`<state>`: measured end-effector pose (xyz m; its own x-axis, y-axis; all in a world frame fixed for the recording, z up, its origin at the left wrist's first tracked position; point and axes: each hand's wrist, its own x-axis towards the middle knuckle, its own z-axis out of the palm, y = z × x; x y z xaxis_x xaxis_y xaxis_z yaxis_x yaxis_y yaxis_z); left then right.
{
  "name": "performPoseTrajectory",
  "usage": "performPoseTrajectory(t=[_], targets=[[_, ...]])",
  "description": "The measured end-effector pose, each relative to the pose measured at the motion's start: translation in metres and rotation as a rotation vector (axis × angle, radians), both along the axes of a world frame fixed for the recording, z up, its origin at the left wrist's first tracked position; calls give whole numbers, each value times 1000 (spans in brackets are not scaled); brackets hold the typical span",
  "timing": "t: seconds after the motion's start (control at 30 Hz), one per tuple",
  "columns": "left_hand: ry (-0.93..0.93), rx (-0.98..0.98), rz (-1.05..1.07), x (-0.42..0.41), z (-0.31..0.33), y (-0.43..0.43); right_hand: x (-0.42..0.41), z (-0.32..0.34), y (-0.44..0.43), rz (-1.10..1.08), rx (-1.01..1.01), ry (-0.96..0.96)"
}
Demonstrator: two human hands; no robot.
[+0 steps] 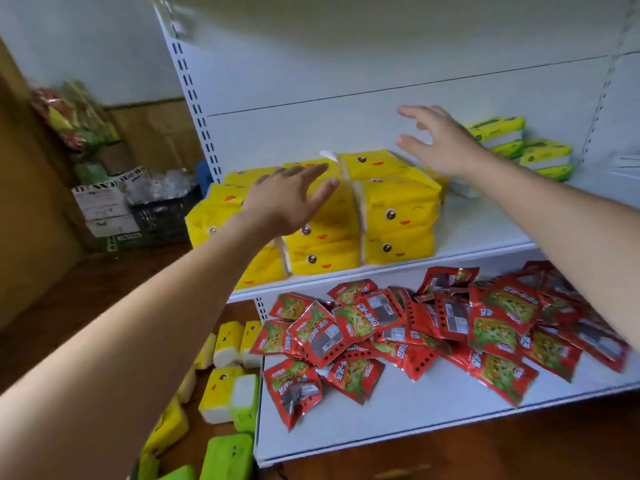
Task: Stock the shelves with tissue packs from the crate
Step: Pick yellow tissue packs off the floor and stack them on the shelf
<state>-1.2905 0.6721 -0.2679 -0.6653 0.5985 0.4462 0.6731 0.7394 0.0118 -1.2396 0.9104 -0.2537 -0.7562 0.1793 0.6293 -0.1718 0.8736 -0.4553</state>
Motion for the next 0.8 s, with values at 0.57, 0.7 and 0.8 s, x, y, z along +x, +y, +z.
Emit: performPoseTrajectory(t=[0.57,0.7,0.8], targets=[[-378,700,399,-24,-238,-308,-51,-192,-392,663,-187,-256],[-714,477,429,-31,-306,-330,-77,-298,-396,473,-285,-592],[-867,427,439,-46,-331,-336,-82,-357,-387,350,-340,-684]])
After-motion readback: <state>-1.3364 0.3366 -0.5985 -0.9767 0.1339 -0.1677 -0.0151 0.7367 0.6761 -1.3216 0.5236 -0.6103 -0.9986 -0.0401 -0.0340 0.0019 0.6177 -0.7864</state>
